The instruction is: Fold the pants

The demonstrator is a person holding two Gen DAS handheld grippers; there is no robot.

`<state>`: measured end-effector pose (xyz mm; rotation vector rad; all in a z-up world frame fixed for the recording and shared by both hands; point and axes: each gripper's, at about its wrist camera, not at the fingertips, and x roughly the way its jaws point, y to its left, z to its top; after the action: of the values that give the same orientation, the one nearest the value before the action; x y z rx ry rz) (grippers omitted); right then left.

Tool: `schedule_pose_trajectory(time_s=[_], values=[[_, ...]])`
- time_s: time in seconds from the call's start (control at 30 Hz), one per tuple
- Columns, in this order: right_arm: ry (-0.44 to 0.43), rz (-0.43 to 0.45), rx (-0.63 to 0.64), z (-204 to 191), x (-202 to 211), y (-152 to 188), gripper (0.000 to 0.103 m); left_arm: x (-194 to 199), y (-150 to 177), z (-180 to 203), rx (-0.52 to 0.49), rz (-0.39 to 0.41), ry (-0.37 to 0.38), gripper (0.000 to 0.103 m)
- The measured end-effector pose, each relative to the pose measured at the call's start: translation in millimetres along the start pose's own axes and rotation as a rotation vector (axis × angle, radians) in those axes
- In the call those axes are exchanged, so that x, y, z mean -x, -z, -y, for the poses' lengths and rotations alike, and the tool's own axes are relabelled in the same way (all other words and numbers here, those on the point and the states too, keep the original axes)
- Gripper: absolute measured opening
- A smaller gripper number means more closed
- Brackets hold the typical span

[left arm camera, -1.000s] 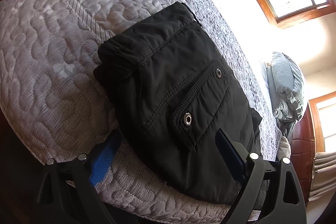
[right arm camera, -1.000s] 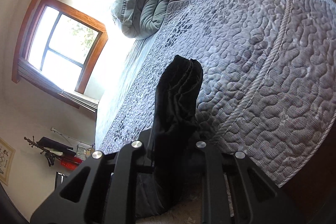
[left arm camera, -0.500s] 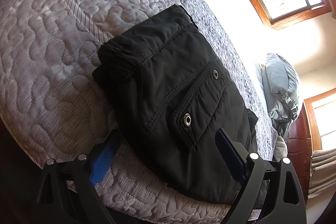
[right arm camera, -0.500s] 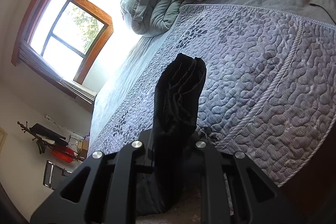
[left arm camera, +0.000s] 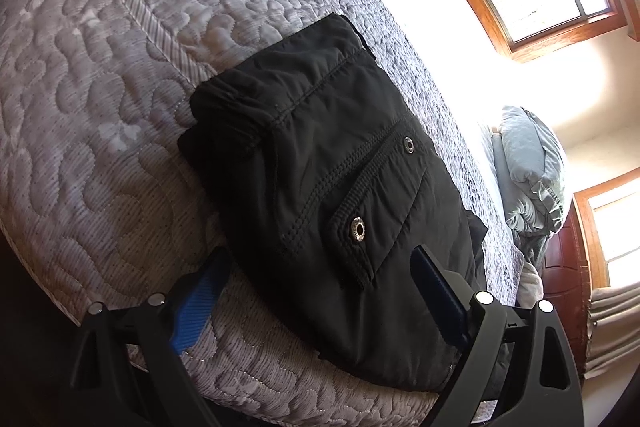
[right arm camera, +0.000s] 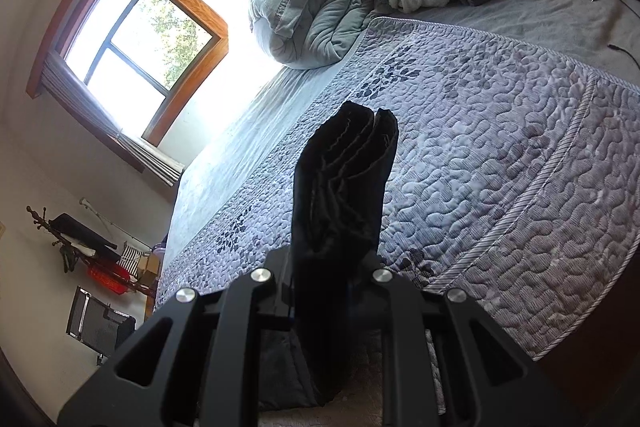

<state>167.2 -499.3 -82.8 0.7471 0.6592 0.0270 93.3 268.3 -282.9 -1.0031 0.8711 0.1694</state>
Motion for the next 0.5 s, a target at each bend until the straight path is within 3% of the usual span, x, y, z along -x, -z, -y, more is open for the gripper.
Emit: schedule_pose_trajectory(time_s=[0.5], values=[[0.041, -0.001, 0.103, -49, 1, 7, 0.015, 2, -4, -4, 0.005, -0.016, 0.037, 0.094]])
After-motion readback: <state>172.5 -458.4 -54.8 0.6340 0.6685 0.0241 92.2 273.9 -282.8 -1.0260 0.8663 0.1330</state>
